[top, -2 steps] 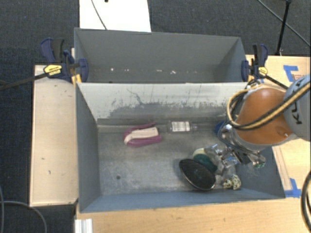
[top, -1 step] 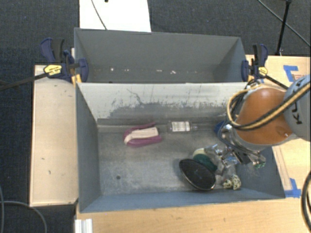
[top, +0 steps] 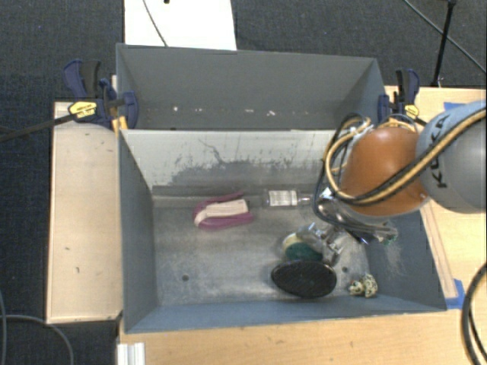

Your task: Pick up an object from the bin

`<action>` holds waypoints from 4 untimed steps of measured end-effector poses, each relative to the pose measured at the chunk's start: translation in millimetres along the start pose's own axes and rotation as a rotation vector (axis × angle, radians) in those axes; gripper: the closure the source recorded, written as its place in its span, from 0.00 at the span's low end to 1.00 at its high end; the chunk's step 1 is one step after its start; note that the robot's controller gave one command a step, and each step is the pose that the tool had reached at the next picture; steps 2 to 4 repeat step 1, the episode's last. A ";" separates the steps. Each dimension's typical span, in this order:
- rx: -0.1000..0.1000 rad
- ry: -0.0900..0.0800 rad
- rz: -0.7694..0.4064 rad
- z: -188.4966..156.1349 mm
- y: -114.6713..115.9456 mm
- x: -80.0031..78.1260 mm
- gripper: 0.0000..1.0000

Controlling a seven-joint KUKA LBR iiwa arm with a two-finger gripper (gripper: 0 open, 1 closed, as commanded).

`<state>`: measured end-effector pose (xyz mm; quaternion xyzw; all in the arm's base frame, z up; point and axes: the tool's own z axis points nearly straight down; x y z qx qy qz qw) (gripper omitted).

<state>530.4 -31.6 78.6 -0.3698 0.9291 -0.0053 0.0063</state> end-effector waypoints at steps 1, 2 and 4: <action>-0.008 0.000 0.020 -146.3 25.0 -10.0 1.00; -0.008 0.000 0.020 -146.3 25.0 -10.0 1.00; -0.008 0.000 0.020 -146.3 25.0 -10.0 1.00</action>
Offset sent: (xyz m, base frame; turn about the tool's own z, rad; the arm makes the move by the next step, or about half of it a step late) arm -0.0140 0.0252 0.1412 0.0242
